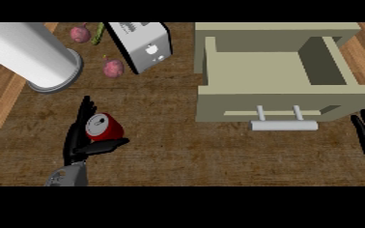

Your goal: Pick up the can, place it into the drawer and close the drawer

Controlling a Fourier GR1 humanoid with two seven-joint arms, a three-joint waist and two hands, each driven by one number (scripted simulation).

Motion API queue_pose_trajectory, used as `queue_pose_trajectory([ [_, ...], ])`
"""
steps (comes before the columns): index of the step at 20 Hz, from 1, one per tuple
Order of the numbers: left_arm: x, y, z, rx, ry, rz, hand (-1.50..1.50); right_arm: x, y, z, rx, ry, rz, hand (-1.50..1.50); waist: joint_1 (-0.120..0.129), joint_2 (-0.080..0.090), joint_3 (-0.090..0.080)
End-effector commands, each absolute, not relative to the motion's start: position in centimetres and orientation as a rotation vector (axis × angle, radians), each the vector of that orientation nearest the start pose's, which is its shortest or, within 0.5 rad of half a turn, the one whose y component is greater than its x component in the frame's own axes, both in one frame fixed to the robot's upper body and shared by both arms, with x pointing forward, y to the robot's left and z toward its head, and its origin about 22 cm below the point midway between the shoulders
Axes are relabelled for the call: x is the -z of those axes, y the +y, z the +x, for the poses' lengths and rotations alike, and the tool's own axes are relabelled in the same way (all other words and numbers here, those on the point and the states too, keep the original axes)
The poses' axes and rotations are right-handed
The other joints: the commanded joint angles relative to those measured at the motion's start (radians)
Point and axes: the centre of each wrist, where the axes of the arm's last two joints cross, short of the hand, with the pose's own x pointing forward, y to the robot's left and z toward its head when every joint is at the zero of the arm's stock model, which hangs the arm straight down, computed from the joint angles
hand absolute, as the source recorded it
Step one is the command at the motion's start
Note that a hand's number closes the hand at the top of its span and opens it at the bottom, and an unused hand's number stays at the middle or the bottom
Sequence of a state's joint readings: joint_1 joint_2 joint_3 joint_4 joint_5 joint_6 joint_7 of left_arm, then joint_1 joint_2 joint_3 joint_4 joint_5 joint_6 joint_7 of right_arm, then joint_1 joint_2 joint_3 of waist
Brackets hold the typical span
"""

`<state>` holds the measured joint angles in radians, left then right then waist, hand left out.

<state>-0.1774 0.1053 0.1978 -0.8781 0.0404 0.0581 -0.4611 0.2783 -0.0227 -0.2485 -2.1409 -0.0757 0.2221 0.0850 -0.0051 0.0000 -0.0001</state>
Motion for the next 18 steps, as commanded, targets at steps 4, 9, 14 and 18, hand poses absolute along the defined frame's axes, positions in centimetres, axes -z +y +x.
queue_pose_trajectory([
  [4, 10.2, 27.5, 27.8, -0.091, -1.530, 0.181, -1.50, -10.0, -29.4, 15.7, -0.009, -1.817, -0.141, -1.50, 0.000, 0.000, 0.000],
  [9, 9.8, 27.4, 26.9, -0.078, -1.579, 0.141, 1.50, -9.5, -31.4, 16.3, 0.014, -1.817, -0.177, -1.50, 0.003, 0.000, 0.000],
  [14, 8.5, 25.6, 27.2, -0.125, -1.568, 0.060, 1.50, -7.4, -28.2, 14.6, 0.008, -1.807, -0.163, -1.50, 0.004, -0.002, 0.001],
  [18, 7.3, 23.9, 28.6, -0.107, -1.620, 0.022, 1.50, -10.1, -29.3, 14.5, 0.030, -1.823, -0.149, -1.50, 0.002, -0.001, 0.000],
])
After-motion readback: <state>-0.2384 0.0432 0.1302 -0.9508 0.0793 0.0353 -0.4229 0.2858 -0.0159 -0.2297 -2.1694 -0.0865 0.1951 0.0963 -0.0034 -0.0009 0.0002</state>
